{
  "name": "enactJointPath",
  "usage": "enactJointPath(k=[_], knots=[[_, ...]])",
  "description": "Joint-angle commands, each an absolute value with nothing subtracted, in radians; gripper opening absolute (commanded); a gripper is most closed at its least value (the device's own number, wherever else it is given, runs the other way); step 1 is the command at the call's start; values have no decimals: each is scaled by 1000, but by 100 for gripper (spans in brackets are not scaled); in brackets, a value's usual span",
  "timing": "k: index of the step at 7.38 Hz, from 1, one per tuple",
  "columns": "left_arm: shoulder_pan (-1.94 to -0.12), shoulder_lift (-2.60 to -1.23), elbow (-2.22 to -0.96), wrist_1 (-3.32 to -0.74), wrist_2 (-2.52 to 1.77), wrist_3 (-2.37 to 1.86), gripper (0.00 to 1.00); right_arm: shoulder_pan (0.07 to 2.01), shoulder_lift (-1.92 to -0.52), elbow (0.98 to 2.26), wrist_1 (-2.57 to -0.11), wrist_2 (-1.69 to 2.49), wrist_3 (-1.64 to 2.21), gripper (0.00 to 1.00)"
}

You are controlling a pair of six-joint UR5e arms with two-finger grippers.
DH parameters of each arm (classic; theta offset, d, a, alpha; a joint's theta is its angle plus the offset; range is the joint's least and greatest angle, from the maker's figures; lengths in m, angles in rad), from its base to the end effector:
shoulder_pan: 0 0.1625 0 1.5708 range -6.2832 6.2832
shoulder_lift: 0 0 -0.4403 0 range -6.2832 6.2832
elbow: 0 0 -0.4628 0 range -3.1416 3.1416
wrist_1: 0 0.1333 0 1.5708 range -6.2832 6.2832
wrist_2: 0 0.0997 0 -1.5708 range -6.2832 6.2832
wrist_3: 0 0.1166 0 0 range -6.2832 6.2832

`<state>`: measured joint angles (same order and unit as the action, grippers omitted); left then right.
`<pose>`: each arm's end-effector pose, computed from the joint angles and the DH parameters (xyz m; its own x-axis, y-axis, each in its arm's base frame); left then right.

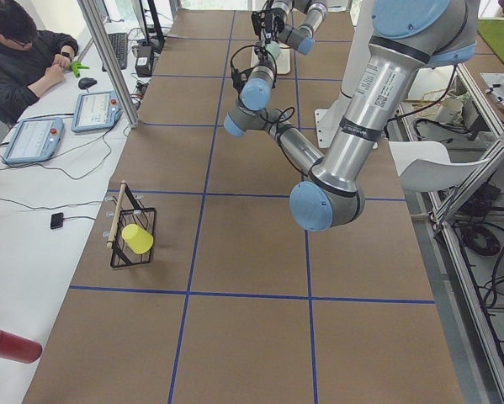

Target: Left arm grabs green cup and hands to right arm on tray

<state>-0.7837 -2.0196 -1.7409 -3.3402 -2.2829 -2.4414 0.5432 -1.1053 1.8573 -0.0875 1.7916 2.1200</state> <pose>0.3533 -0.4327 0.1581 -0.4995 -0.3195 -0.8053 -0.2548 0.9426 -0.2160 -0.4269 -0.3836 0.0912 -0.6365 0.2107 0.7420 -0.0287 0.9548 -0.2957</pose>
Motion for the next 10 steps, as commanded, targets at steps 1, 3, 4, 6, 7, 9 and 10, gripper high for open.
enactJointPath(k=[1,3,4,6,7,9,10], knots=[[-791,-1985,-1738,-3338,-2286,-2360,100,703,-1117,1853,-215,1999,2111,0],[-827,-1898,-1738,-3329,-2287,-2211,100,790,-1130,1855,-392,2161,1908,0],[-871,-1881,-1744,-3276,-2331,-2128,100,826,-1132,1853,-461,2172,1867,0],[-995,-1879,-1752,-3133,-2452,-1966,100,923,-1132,1861,-636,2286,1708,0],[-1037,-1876,-1752,-3070,-2459,-1839,100,974,-1140,1861,-682,2327,1633,0],[-1099,-1868,-1755,-2915,-2465,-1601,100,1025,-1161,1862,-774,2359,1467,0],[-1133,-1820,-1756,-2875,-2465,-1503,100,1035,-1175,1867,-819,2356,1386,0]])
